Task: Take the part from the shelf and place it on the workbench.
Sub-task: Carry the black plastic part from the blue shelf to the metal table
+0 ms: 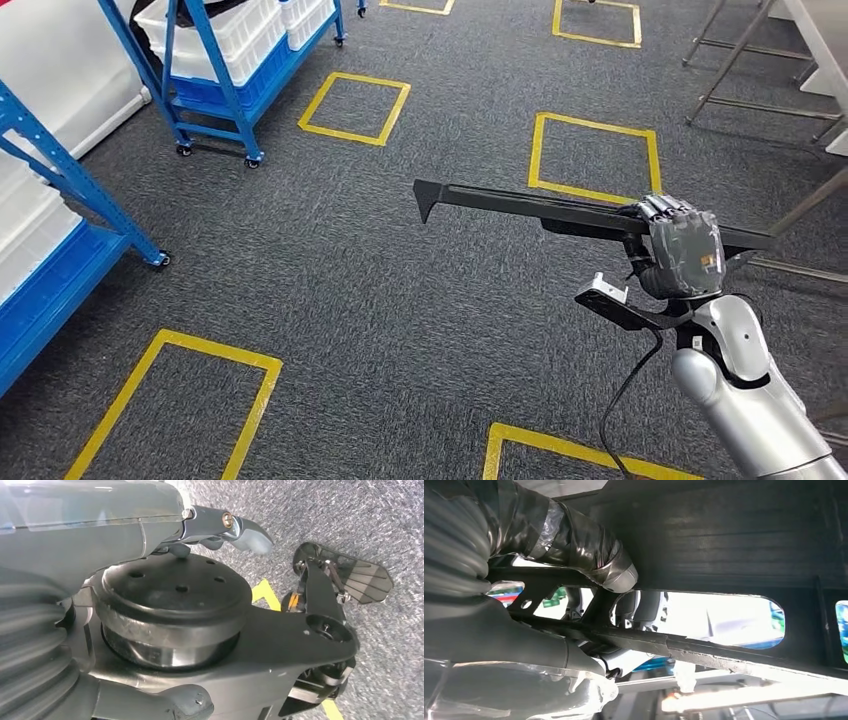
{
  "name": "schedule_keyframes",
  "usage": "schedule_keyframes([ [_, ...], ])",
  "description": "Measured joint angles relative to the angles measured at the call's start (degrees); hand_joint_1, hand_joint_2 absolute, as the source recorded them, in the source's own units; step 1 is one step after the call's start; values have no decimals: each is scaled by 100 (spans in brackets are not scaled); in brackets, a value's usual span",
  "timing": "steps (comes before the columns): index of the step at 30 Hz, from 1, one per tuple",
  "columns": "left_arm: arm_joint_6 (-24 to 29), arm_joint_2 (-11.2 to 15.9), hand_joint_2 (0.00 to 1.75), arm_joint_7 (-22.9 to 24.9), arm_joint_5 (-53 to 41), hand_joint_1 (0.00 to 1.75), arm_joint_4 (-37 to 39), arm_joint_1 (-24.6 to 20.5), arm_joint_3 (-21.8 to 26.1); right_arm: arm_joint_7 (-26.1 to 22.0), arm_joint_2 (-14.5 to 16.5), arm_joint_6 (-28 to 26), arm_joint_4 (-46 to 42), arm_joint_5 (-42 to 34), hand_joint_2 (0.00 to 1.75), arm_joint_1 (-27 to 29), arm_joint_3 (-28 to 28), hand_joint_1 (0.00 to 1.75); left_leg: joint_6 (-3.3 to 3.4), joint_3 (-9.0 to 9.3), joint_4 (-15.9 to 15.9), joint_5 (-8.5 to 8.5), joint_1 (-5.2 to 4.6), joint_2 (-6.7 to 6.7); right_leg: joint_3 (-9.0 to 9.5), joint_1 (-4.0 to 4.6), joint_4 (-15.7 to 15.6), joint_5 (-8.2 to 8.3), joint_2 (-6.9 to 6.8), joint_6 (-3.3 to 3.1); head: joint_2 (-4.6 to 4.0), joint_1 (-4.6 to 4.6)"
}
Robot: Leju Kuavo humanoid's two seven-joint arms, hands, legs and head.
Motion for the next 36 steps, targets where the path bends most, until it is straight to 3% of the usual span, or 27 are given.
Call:
schedule_keyframes([
  [2,10,3,175,-17,17,0,0,6,-1,3,0,3,25,34,175,-74,12,175,-36,-269,630,-367,21,-325,-11,-19,-20,27,111,-41,0,-1],
  [4,21,8,175,-38,30,0,0,12,-1,13,7,5,67,52,175,-130,27,175,-41,-627,1383,-672,29,-429,-31,-18,-7,34,247,-52,0,-2],
  [5,22,10,175,-46,32,0,0,16,-1,17,12,5,90,54,175,-141,31,175,-41,-712,1536,-667,33,-436,-36,-18,4,34,319,-53,0,-2],
  [6,23,13,175,-49,34,0,0,19,-1,21,18,5,114,54,175,-150,34,175,-39,-689,1452,-538,40,-446,-38,-21,19,32,396,-49,0,-2],
  [7,23,15,175,-51,37,0,0,22,-1,21,23,5,136,55,175,-165,38,175,-35,-562,1142,-313,51,-488,-40,-26,40,26,473,-41,0,-2],
  [9,25,16,175,-56,67,0,6,32,-1,25,30,20,176,64,175,-252,57,175,-27,-249,367,70,92,-795,-82,-39,112,6,633,2,0,-1],
  [11,28,17,175,-66,122,0,17,38,0,40,37,62,225,97,175,-409,106,175,-12,-127,15,175,108,-1037,-172,-66,172,15,791,80,0,0],
  [13,30,15,175,-72,196,0,22,29,6,66,50,120,296,161,175,-576,192,175,42,-124,-18,193,90,-944,-232,-104,156,65,950,172,0,-1],
  [14,31,13,175,-75,242,0,22,21,15,80,60,143,348,199,175,-655,249,175,86,-109,-56,222,88,-861,-253,-110,163,69,915,201,0,1],
  [16,40,2,175,-109,385,0,22,24,64,76,106,168,472,282,175,-863,406,175,166,-83,-141,279,94,-684,-404,-84,446,-98,594,237,0,2],
  [17,49,-2,175,-155,495,0,22,35,114,51,171,170,555,344,175,-995,509,175,186,-81,-160,292,83,-594,-560,-72,771,-271,376,245,0,3],
  [18,61,-7,175,-221,631,0,22,51,185,25,282,175,668,437,175,-1161,645,175,193,-86,-166,295,71,-498,-749,-66,1159,-451,245,258,0,3],
  [20,72,-16,175,-400,938,0,22,81,365,20,613,206,976,678,175,-1521,1019,175,189,-99,-163,289,52,-299,-1006,-72,1688,-609,167,266,0,3],
  [21,60,-26,175,-508,1082,0,22,91,464,66,784,227,1133,781,175,-1695,1259,175,183,-100,-162,285,46,-201,-979,-73,1657,-536,147,258,0,3],
  [22,37,-44,175,-624,1203,0,22,99,561,142,924,247,1253,844,175,-1850,1517,175,175,-98,-162,279,40,-117,-829,-69,1400,-378,115,241,0,3],
  [23,1,-66,175,-750,1302,0,22,106,661,255,1022,259,1326,867,175,-1987,1803,175,166,-91,-161,273,33,-48,-588,-56,986,-193,32,213,0,2],
  [25,-98,-104,175,-943,1397,0,21,123,817,510,1077,280,1312,812,175,-2181,2281,175,137,-83,-153,257,3,30,-195,16,280,1,-190,133,0,2],
  [27,-188,-113,175,-1045,1421,0,20,147,930,638,983,333,1127,694,175,-2216,2534,175,97,-76,-154,247,-16,67,-110,80,83,-13,-275,64,0,2],
  [29,-233,-113,175,-1092,1426,0,20,164,1007,616,805,358,918,570,175,-2139,2610,175,40,-61,-163,223,-7,84,-94,64,37,6,-189,7,0,2],
  [30,-252,-112,175,-1107,1431,0,20,172,1039,604,696,325,821,509,175,-2085,2632,175,10,-73,-109,170,1,13,-68,44,-3,25,-140,-21,0,2],
  [32,-285,-109,175,-1125,1443,0,21,183,1093,636,459,217,606,405,175,-1919,2658,175,-33,-256,349,-113,23,-237,-16,3,-64,58,-28,-68,0,-1],
  [34,-310,-106,175,-1136,1455,0,22,189,1135,680,221,93,368,321,175,-1662,2640,175,-51,-620,1147,-472,35,-404,-11,11,-54,49,92,-91,0,-2],
  [35,-315,-104,175,-1139,1459,0,22,191,1148,692,107,51,252,291,175,-1521,2622,175,-59,-772,1444,-550,39,-423,-12,11,-38,39,168,-95,0,-2],
  [36,-316,-102,175,-1143,1462,0,22,195,1156,701,10,29,157,275,175,-1401,2603,175,-63,-834,1535,-511,46,-428,-14,9,-21,28,255,-92,0,-2],
])
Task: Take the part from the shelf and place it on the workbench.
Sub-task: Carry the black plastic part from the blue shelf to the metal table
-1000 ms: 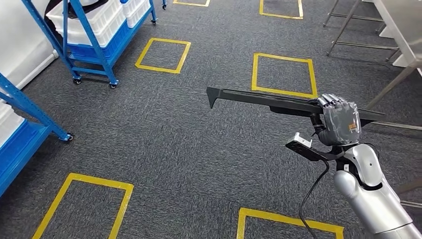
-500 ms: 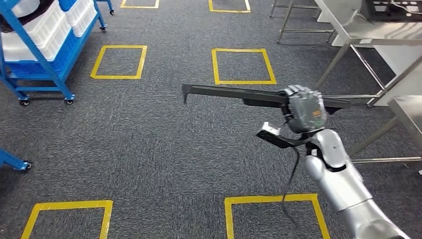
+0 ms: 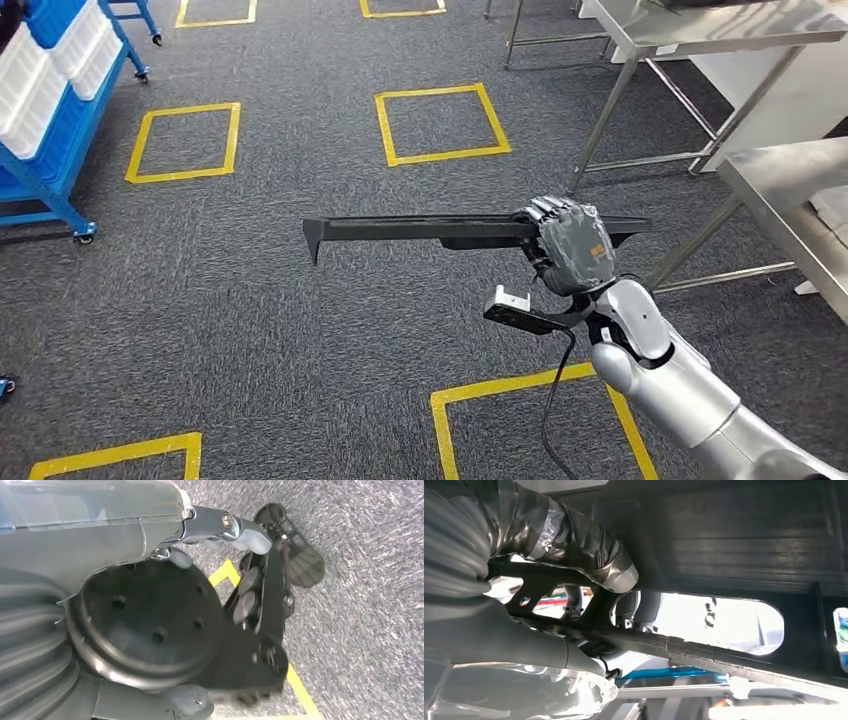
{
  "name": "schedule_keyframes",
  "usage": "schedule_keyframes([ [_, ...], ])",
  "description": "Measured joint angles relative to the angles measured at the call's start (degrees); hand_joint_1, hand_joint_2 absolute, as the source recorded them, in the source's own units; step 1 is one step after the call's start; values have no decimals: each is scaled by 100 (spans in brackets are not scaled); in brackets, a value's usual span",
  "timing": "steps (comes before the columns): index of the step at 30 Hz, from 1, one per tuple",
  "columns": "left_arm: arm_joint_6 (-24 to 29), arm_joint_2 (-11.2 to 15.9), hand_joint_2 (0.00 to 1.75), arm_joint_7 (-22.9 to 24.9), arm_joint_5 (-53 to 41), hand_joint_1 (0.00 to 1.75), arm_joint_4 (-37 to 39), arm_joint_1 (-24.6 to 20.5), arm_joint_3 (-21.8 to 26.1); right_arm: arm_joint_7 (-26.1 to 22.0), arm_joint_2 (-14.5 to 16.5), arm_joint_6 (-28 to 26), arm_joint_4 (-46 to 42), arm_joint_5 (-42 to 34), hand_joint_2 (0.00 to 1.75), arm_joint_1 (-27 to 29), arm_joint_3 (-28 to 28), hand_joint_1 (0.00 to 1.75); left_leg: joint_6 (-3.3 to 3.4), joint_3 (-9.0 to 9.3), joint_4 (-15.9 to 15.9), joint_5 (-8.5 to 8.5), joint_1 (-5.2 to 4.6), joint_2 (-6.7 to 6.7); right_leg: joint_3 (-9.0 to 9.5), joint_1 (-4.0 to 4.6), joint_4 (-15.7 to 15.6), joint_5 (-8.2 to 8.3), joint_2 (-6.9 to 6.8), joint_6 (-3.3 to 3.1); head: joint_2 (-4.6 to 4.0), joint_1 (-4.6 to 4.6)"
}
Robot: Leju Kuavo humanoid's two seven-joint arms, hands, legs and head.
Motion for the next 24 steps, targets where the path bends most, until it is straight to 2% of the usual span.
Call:
schedule_keyframes([
  [1,1,2,175,-2,2,0,0,6,5,4,-82,-10,-81,-8,175,96,-16,175,-2,38,-122,144,11,-11,1,-6,20,-12,99,11,0,0],
  [2,1,3,175,-3,6,0,0,14,10,8,-156,-14,-158,-11,175,176,-33,175,-2,168,-443,373,30,-64,2,-15,51,-30,208,31,0,0],
  [4,3,2,175,-19,13,0,3,34,23,38,-271,-21,-299,8,175,309,-75,175,7,475,-1148,687,84,-386,-40,-32,142,-73,404,91,0,1],
  [5,5,-1,175,-36,20,0,5,40,34,68,-330,-33,-381,27,175,394,-112,175,17,565,-1365,749,97,-533,-79,-46,184,-84,487,131,0,1],
  [6,9,-4,175,-56,29,0,8,41,49,98,-394,-49,-466,48,175,501,-162,175,35,596,-1444,733,94,-625,-119,-65,208,-85,559,175,0,2],
  [7,14,-9,175,-79,39,0,9,37,64,122,-462,-64,-552,64,175,620,-223,175,60,599,-1473,732,80,-604,-148,-81,214,-71,628,220,0,2],
  [8,21,-14,175,-96,51,0,9,36,79,137,-535,-75,-637,75,175,751,-294,175,99,604,-1487,747,73,-533,-166,-106,200,-57,678,260,0,2],
  [9,30,-19,175,-111,60,0,9,37,91,142,-604,-80,-717,80,175,865,-371,175,141,624,-1527,767,74,-455,-187,-106,225,-72,618,289,0,3],
  [10,38,-24,175,-124,64,0,9,39,100,145,-664,-80,-786,83,175,944,-441,175,179,645,-1568,788,80,-373,-232,-92,313,-126,492,309,0,4],
  [12,62,-31,175,-138,67,0,9,50,110,148,-736,-73,-894,84,175,1032,-562,175,226,672,-1617,804,69,-190,-500,-61,862,-413,115,338,0,5],
  [14,93,-32,175,-136,67,0,9,56,115,148,-752,-61,-938,81,175,1098,-632,175,245,671,-1622,794,41,-9,-851,-65,1556,-688,-50,363,0,4],
  [15,108,-33,175,-133,66,0,9,53,115,146,-752,-55,-941,81,175,1136,-652,175,252,671,-1622,786,30,76,-918,-69,1686,-689,-73,365,0,4],
  [16,116,-35,175,-129,65,0,9,51,115,143,-754,-50,-943,81,175,1167,-667,175,252,673,-1622,779,21,157,-871,-68,1602,-594,-88,360,0,4],
  [17,124,-38,175,-125,63,0,9,47,116,133,-756,-44,-948,81,175,1186,-680,175,247,679,-1622,771,15,232,-707,-62,1307,-424,-117,346,0,4],
  [19,153,-46,175,-103,58,0,9,38,117,83,-752,-25,-954,89,175,1171,-698,175,217,702,-1623,749,-1,362,-262,-16,517,-140,-307,289,0,4],
  [20,181,-49,175,-87,54,0,9,32,117,43,-731,-11,-946,107,175,1134,-701,175,192,708,-1624,734,-7,411,-116,15,256,-76,-391,252,0,4],
  [21,215,-51,175,-70,47,0,9,24,117,3,-693,3,-917,142,175,1067,-697,175,162,720,-1626,717,-8,460,-50,47,126,-66,-437,218,0,4],
  [23,290,-54,175,-33,24,0,9,-1,117,-58,-557,24,-789,252,175,869,-655,175,94,759,-1638,687,2,570,-49,84,94,-53,-336,156,0,4],
  [24,316,-52,175,-18,13,0,9,-13,117,-71,-489,28,-712,302,175,776,-625,175,62,776,-1614,665,11,573,-33,73,64,-34,-273,129,0,3],
])
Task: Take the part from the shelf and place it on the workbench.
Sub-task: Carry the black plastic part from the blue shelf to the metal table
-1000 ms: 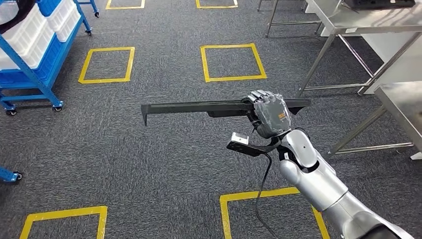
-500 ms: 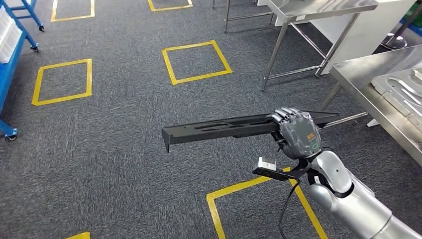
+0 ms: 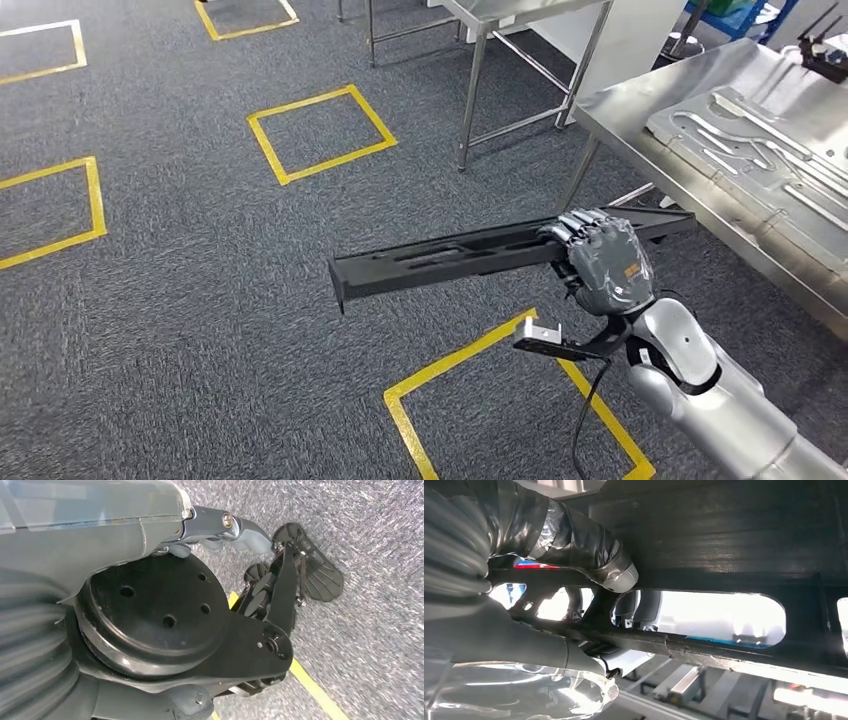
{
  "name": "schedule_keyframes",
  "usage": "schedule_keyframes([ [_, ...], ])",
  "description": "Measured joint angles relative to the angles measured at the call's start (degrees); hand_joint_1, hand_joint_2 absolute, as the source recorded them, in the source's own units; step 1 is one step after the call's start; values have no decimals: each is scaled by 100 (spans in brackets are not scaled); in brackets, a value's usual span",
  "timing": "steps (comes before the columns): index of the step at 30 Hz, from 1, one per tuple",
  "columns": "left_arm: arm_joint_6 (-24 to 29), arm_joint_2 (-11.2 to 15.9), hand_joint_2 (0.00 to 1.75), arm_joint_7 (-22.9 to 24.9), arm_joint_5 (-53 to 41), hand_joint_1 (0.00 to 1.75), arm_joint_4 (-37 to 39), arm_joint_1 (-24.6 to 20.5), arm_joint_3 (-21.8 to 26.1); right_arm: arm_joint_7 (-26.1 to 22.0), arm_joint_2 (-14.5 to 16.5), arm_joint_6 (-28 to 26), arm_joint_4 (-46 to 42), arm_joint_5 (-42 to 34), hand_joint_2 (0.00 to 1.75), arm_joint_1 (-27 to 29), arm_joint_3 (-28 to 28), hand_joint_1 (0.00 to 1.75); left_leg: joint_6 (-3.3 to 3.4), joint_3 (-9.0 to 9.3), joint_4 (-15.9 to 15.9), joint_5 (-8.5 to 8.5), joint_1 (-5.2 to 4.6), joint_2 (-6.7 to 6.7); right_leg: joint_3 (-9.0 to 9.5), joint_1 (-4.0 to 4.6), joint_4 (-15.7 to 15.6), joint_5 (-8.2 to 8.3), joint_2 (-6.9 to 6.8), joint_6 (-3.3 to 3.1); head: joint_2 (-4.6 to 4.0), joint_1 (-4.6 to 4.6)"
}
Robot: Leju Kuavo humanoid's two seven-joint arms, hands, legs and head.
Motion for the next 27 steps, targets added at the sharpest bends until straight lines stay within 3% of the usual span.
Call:
schedule_keyframes([
  [2,25,8,175,18,-8,0,0,-19,0,-3,138,3,151,67,175,-171,73,175,-58,-98,270,-165,15,-229,43,-38,-67,43,104,-53,0,-1],
  [4,53,23,175,39,-15,0,0,-26,0,0,297,1,306,93,175,-336,164,175,-92,-436,953,-507,27,-512,50,-57,-84,59,198,-88,0,-2],
  [5,81,32,175,60,-28,0,0,-29,-1,1,386,-4,399,99,175,-420,220,175,-100,-628,1314,-646,27,-557,43,-56,-75,59,257,-100,0,-2],
  [6,116,39,175,89,-43,0,0,-30,-1,1,477,-13,505,105,175,-508,278,175,-105,-761,1537,-683,28,-575,39,-54,-63,56,327,-105,0,-2],
  [7,153,45,175,122,-64,0,0,-32,-2,0,573,-26,626,115,175,-598,338,175,-104,-805,1563,-606,30,-586,37,-55,-50,51,406,-105,0,-2],
  [9,233,48,175,212,-114,0,0,-32,-3,0,764,-61,891,140,175,-801,441,175,-93,-597,981,-177,43,-661,35,-65,-5,29,569,-90,0,-3],
  [11,322,50,175,341,-175,0,1,-32,-13,1,951,-100,1176,158,175,-1050,531,175,-75,-332,319,122,65,-874,-3,-68,67,-4,717,-49,0,-2],
  [13,400,54,175,484,-236,0,2,-51,-35,3,1142,-147,1487,194,175,-1303,606,175,-36,-253,118,159,53,-960,-61,-85,109,-10,827,16,0,-1],
  [15,444,54,175,583,-269,0,2,-85,-62,13,1303,-201,1775,256,175,-1469,654,175,32,-239,79,195,40,-849,-86,-112,102,3,871,83,0,-1],
  [17,453,52,175,647,-278,0,2,-102,-91,21,1420,-258,2011,319,175,-1599,683,175,102,-217,13,232,57,-740,-172,-98,267,-103,633,132,0,2],
  [19,446,54,175,700,-272,0,2,-95,-113,22,1538,-304,2208,364,175,-1724,704,175,143,-211,-22,242,55,-621,-463,-85,846,-407,301,171,0,4],
  [21,419,56,175,733,-234,0,2,-81,-120,22,1662,-327,2369,392,175,-1786,721,175,155,-212,-23,226,44,-493,-812,-100,1517,-655,198,196,0,3],
  [22,402,57,175,743,-211,0,2,-76,-120,22,1713,-332,2433,402,175,-1795,732,175,154,-206,-23,214,41,-429,-882,-105,1635,-642,186,198,0,3],
  [23,386,57,175,751,-191,0,2,-71,-120,21,1761,-334,2494,411,175,-1809,743,175,147,-194,-22,200,39,-362,-836,-107,1530,-519,169,191,0,3],
  [24,377,57,175,756,-178,0,2,-65,-120,18,1798,-334,2538,416,175,-1830,752,175,138,-173,-22,184,36,-297,-675,-100,1204,-315,118,175,0,3],
  [26,371,57,175,763,-160,0,2,-50,-120,10,1863,-334,2587,423,175,-1893,762,175,105,-111,-36,148,20,-171,-265,-42,405,0,-182,103,0,3],
  [27,372,58,175,766,-152,0,2,-38,-120,7,1889,-337,2600,424,175,-1927,766,175,84,-82,-50,132,10,-114,-142,2,149,71,-325,57,0,4],
])
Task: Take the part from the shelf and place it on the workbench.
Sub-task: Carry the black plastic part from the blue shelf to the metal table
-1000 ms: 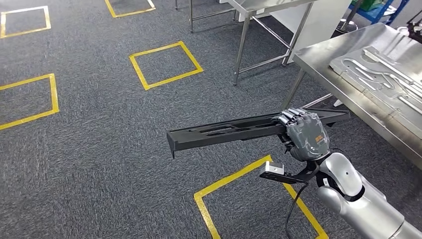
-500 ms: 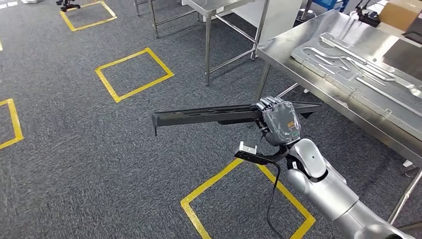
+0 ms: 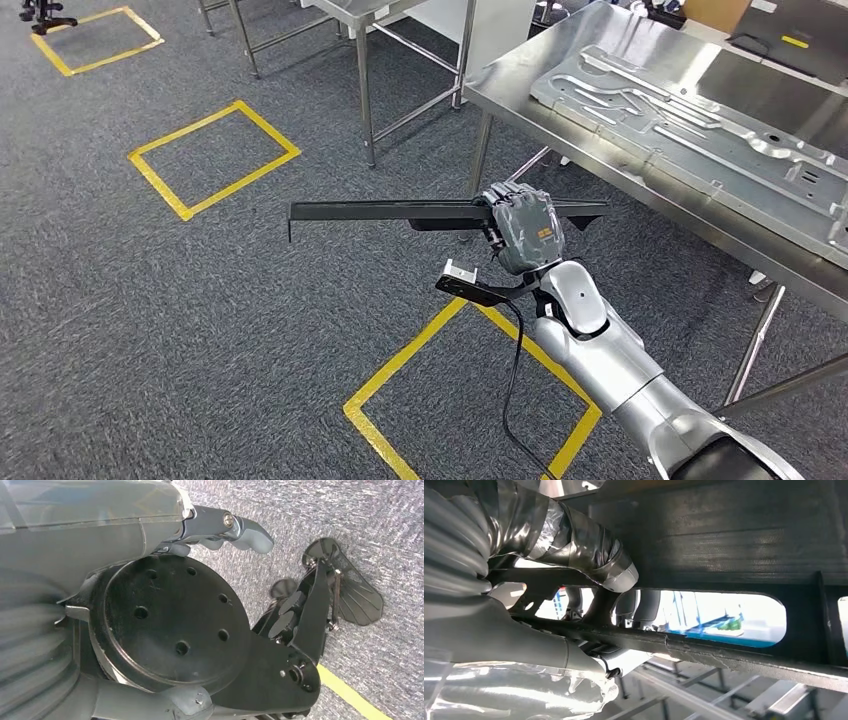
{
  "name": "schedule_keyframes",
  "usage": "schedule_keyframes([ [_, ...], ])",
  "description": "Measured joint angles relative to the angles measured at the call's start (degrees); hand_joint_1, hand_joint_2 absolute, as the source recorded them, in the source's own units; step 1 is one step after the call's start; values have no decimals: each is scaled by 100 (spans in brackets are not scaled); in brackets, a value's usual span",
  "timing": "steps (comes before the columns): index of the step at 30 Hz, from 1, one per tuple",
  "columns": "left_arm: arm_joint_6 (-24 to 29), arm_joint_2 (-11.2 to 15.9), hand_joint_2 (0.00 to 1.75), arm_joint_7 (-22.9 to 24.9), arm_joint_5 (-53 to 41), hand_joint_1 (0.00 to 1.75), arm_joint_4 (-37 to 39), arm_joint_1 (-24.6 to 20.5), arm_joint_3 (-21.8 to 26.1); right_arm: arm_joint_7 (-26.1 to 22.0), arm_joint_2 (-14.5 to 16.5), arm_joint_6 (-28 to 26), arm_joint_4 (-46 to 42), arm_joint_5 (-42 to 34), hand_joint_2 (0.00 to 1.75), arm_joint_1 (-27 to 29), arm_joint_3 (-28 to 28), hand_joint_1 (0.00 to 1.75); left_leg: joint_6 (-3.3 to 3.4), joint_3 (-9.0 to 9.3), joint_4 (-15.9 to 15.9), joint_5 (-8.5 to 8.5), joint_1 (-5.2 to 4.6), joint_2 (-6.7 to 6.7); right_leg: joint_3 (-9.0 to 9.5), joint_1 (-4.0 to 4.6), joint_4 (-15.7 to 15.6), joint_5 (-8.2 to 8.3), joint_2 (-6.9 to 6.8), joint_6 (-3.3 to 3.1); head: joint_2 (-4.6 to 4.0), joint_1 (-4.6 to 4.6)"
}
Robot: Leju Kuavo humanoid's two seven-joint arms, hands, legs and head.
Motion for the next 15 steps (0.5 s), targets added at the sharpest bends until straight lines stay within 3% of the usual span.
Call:
schedule_keyframes([
  [1,1,1,175,3,7,0,0,10,0,-1,23,-3,10,0,175,-26,3,175,-24,23,-13,-10,-10,54,47,39,-117,8,-89,-43,0,-1],
  [2,2,1,175,7,11,0,0,18,0,1,38,-7,18,4,175,-41,5,175,-51,45,-34,-18,-18,114,38,66,-127,10,-84,-82,0,-1],
  [4,-3,3,175,7,17,0,-1,29,0,4,51,-15,25,23,175,-42,7,175,-124,92,-33,-65,-19,191,60,51,-187,35,90,-137,0,-3],
  [6,-42,8,175,-12,27,0,-2,38,0,5,58,-34,4,46,175,-20,7,175,-181,5,229,-250,-11,-29,114,-1,-250,61,252,-194,0,-3],
  [8,-142,12,175,-74,40,0,-2,44,0,21,39,-45,-80,23,175,47,7,175,-194,-360,956,-587,0,-354,137,-21,-265,67,412,-233,0,-5],
  [10,-277,12,175,-174,50,0,-2,55,0,55,-62,-29,-289,-100,175,213,7,175,-188,-749,1636,-786,0,-455,144,-11,-246,53,584,-252,0,-6],
  [11,-338,12,175,-228,59,0,-1,63,0,71,-189,-19,-462,-206,175,359,-3,175,-173,-819,1692,-710,-1,-469,156,-6,-231,36,677,-252,0,-6],
  [12,-386,11,175,-278,70,0,-1,70,0,81,-356,-12,-678,-322,175,548,-35,175,-149,-779,1512,-522,-2,-493,176,-3,-213,13,760,-245,0,-7],
  [13,-415,10,175,-318,81,0,-1,82,0,85,-549,-9,-897,-438,175,767,-91,175,-119,-646,1148,-264,-1,-571,197,-4,-196,-14,836,-232,0,-6],
  [14,-440,10,175,-362,93,0,1,99,0,82,-772,-8,-1155,-571,175,1013,-187,175,-81,-484,734,-34,7,-734,211,-5,-176,-44,910,-213,0,-6],
  [15,-453,8,175,-393,102,0,3,120,0,73,-974,-7,-1396,-684,175,1236,-309,175,-57,-343,387,106,20,-884,206,-8,-151,-68,977,-190,0,-6],
])
